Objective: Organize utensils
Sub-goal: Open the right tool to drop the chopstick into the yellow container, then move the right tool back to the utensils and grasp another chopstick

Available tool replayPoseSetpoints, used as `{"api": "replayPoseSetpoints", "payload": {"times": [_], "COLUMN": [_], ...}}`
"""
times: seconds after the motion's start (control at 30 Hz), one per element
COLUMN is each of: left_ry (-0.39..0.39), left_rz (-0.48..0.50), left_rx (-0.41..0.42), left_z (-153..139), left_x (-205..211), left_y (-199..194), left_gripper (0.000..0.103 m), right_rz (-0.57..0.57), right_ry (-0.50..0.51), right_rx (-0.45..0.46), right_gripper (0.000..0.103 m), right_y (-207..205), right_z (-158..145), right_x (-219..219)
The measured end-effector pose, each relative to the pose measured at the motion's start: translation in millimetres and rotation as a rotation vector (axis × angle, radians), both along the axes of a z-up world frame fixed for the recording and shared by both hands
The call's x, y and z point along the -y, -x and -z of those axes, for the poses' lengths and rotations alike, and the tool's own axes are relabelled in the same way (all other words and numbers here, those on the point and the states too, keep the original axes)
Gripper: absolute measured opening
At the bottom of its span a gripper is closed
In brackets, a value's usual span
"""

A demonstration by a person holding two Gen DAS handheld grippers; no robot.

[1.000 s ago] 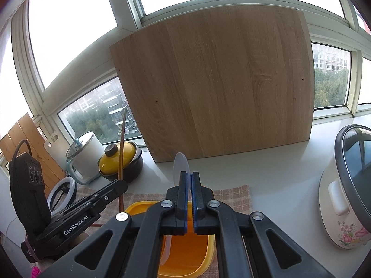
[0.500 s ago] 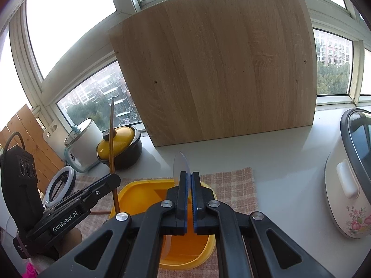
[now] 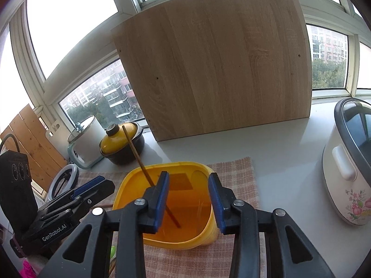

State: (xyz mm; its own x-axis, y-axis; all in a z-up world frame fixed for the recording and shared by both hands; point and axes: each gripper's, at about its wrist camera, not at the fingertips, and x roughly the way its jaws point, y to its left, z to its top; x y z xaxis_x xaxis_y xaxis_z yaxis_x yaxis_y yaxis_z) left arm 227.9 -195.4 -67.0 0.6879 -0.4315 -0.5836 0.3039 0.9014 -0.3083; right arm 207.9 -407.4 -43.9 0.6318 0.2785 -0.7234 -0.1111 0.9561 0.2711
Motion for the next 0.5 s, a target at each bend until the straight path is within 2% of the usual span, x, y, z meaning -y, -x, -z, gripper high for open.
{"api": "replayPoseSetpoints", "payload": {"times": [0.33,0.47,0.5], "left_ry": [-0.05,-0.036,-0.029], "left_rz": [0.008,0.019,0.018], "left_rx": [0.005,0.004,0.004], "left_z": [0,-1,-1], "left_x": [-24,-40,-45], "left_y": [27,37,40], "left_gripper": [0.038,0.038,0.042], "right_rz": [0.002,-0.002,-0.005], "right_ry": [-0.015,-0.018,-0.024], "right_rx": [0.019,0.034,0.038], "right_gripper": [0.05,0.057,0.059], "right_y": [29,44,49], "right_z": [-10,-15,-16], "right_x": [-1,-6,-7]}}
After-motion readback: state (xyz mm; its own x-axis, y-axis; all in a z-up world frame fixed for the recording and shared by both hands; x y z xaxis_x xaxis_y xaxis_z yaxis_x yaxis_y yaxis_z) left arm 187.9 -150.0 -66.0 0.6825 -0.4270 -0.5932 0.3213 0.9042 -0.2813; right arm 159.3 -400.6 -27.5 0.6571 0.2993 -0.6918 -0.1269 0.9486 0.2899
